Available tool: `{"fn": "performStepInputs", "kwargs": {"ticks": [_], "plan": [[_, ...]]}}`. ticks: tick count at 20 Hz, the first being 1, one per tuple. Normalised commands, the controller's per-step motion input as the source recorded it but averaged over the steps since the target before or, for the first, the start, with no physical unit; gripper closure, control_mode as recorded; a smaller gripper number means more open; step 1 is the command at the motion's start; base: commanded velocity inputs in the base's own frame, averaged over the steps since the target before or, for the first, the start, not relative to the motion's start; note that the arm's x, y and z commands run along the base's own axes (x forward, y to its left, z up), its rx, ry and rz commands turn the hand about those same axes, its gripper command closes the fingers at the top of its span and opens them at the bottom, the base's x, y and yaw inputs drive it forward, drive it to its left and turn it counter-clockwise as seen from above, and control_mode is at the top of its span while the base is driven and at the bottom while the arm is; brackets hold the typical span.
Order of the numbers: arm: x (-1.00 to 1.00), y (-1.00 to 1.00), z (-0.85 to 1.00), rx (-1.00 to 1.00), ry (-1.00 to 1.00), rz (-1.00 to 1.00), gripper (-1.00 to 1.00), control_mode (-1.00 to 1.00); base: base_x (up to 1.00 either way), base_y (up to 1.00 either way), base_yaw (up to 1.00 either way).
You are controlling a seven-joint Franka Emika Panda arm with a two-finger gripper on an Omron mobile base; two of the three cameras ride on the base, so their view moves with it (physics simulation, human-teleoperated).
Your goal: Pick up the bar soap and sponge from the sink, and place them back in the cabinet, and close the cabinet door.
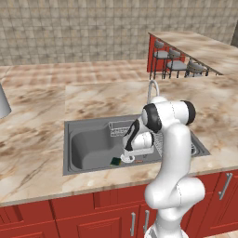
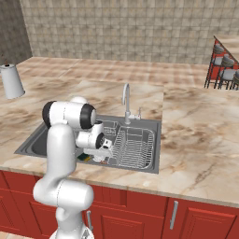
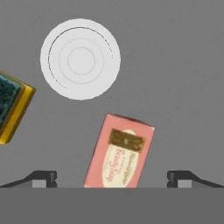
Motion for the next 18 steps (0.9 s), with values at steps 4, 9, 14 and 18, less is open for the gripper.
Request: {"fn": "performStepInputs", "kwargs": {"ticks": [4,9,14,18], "plan": [[0.00,-0.15,-0.09,0.00,0.00,0.00,-1.00,-1.00,0.00,0.00,0.00],[0.00,-0.04,-0.07,0.00,0.00,0.00,-1.00,-1.00,0.00,0.00,0.00],[0.00,0.00,-0.09,0.00,0.00,0.00,-1.00,-1.00,0.00,0.00,0.00],[0.00,0.00,-0.11,0.00,0.00,0.00,-1.00,-1.00,0.00,0.00,0.00]]}}
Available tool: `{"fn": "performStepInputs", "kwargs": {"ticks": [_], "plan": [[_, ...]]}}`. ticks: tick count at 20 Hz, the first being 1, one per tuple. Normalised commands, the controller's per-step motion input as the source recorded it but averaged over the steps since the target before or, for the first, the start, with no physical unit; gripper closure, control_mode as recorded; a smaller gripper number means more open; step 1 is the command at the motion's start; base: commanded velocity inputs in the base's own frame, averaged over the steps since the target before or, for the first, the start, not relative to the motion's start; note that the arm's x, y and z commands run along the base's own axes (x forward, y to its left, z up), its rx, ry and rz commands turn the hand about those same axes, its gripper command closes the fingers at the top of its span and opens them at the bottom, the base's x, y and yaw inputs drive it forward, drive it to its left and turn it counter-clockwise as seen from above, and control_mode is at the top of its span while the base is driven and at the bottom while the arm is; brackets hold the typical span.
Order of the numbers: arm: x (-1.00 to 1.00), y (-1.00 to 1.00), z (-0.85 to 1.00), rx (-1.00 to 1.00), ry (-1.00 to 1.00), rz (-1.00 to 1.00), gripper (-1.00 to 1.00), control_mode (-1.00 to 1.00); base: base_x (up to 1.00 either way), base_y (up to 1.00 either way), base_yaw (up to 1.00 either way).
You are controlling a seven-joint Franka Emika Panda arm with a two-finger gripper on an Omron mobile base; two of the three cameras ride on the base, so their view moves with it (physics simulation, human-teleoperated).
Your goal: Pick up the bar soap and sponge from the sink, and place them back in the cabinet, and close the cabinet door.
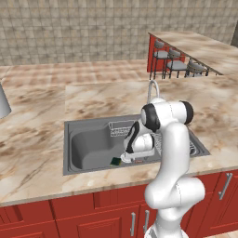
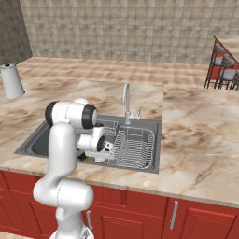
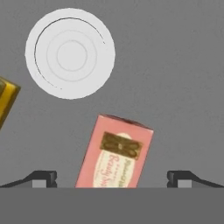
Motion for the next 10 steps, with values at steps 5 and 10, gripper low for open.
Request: {"fn": "performStepInputs", "kwargs": {"ticks": [5,10], "plan": [[0.00,0.00,-0.15,0.00,0.00,0.00,-1.00,-1.00,0.00,0.00,0.00],[0.00,0.00,-0.18,0.00,0.00,0.00,-1.00,-1.00,0.00,0.00,0.00]]}}
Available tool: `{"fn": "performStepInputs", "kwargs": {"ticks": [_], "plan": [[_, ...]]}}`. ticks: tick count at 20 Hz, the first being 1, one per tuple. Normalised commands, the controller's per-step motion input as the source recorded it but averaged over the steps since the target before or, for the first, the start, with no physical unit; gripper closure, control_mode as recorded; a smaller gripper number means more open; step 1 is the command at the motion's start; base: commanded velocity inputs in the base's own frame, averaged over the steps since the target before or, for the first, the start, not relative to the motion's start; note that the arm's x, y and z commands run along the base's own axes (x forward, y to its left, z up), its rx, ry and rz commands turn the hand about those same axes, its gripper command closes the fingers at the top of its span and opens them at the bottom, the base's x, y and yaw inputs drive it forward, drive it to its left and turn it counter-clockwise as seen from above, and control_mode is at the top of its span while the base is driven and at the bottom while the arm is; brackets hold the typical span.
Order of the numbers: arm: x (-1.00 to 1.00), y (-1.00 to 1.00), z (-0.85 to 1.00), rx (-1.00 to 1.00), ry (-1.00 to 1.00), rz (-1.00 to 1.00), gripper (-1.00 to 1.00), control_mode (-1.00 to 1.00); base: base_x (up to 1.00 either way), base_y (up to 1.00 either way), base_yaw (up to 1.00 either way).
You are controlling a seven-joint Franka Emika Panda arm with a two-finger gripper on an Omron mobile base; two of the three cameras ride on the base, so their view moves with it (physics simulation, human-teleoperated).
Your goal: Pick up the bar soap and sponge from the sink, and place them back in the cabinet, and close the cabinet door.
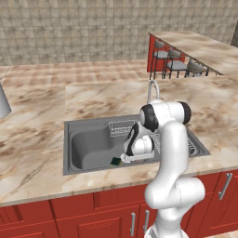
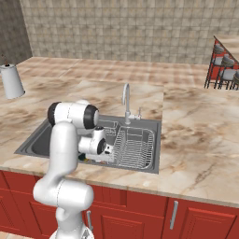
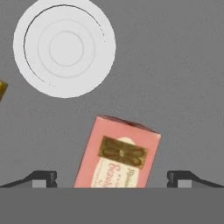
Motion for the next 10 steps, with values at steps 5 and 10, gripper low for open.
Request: {"fn": "performStepInputs", "kwargs": {"ticks": [5,10], "plan": [[0.00,0.00,-0.17,0.00,0.00,0.00,-1.00,-1.00,0.00,0.00,0.00],[0.00,0.00,-0.12,0.00,0.00,0.00,-1.00,-1.00,0.00,0.00,0.00]]}}
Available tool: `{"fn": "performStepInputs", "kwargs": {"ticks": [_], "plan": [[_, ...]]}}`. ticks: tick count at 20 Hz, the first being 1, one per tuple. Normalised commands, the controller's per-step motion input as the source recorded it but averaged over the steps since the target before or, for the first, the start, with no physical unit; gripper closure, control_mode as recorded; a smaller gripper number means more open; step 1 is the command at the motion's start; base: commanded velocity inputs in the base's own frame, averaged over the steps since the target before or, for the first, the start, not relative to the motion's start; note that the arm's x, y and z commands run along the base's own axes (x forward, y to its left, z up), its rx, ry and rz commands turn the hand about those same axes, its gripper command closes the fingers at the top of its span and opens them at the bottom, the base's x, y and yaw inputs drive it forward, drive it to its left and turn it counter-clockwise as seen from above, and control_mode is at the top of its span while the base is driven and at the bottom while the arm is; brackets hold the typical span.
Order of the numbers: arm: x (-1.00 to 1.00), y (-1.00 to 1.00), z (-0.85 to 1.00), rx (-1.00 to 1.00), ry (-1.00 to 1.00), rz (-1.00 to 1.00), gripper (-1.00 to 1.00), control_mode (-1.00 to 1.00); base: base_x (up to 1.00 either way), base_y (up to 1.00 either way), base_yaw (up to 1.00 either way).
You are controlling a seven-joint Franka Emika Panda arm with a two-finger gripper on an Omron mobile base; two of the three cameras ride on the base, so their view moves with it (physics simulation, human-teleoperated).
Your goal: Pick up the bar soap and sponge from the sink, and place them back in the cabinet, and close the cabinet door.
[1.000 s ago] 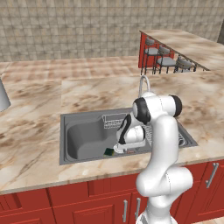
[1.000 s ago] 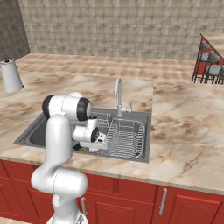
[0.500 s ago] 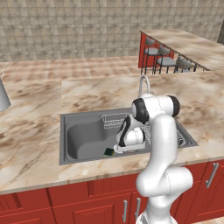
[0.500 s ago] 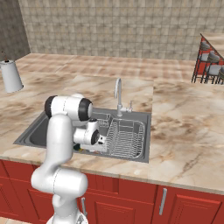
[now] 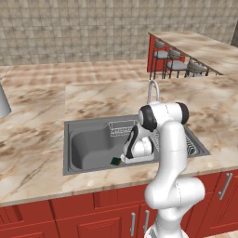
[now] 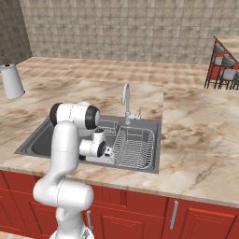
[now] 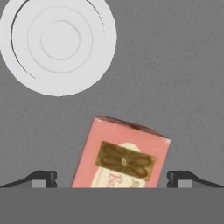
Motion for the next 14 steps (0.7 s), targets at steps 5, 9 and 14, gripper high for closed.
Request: {"fn": "performStepInputs", "kwargs": {"ticks": [5,9,14], "plan": [[0.00,0.00,-0.13,0.00,0.00,0.00,-1.00,-1.00,0.00,0.00,0.00],[0.00,0.00,-0.09,0.00,0.00,0.00,-1.00,-1.00,0.00,0.00,0.00],[0.00,0.00,-0.12,0.00,0.00,0.00,-1.00,-1.00,0.00,0.00,0.00]]}}
